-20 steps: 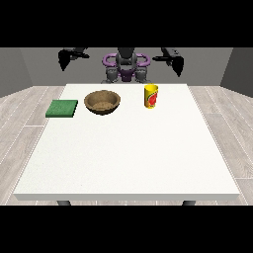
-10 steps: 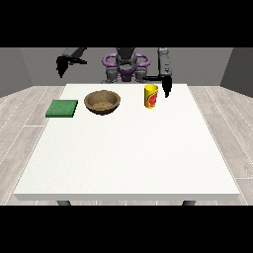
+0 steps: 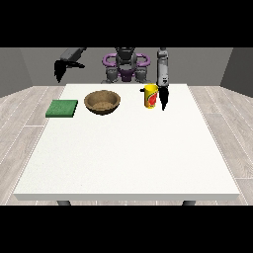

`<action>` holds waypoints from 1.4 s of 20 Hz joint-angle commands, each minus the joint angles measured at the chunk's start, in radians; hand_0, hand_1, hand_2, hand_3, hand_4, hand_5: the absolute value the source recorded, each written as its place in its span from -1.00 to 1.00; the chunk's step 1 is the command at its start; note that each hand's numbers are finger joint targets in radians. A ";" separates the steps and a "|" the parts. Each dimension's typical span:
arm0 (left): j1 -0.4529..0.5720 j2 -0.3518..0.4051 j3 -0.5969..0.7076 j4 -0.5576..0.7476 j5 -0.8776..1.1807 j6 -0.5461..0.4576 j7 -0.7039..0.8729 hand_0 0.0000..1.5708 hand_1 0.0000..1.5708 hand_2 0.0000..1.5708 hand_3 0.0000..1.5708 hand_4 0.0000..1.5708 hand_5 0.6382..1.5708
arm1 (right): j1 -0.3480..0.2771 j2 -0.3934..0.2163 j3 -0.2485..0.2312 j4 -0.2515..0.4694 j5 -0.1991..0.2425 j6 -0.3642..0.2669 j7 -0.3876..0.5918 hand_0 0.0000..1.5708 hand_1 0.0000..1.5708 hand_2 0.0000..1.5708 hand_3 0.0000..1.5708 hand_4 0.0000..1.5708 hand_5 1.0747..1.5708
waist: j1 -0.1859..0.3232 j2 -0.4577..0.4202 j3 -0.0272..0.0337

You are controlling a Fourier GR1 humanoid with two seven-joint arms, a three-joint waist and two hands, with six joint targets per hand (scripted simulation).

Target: Pick the cup and pour the ball into the bowl, then pick the bowl and place it on the pad

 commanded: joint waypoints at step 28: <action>-0.235 0.297 -0.200 0.163 -0.441 0.361 0.364 0.85 0.85 1.00 1.00 1.00 0.40 | 0.007 -0.074 -0.075 0.255 -0.003 0.045 0.015 -1.00 -1.00 -1.00 -1.00 -1.00 0.99 | 0.055 -0.257 0.0059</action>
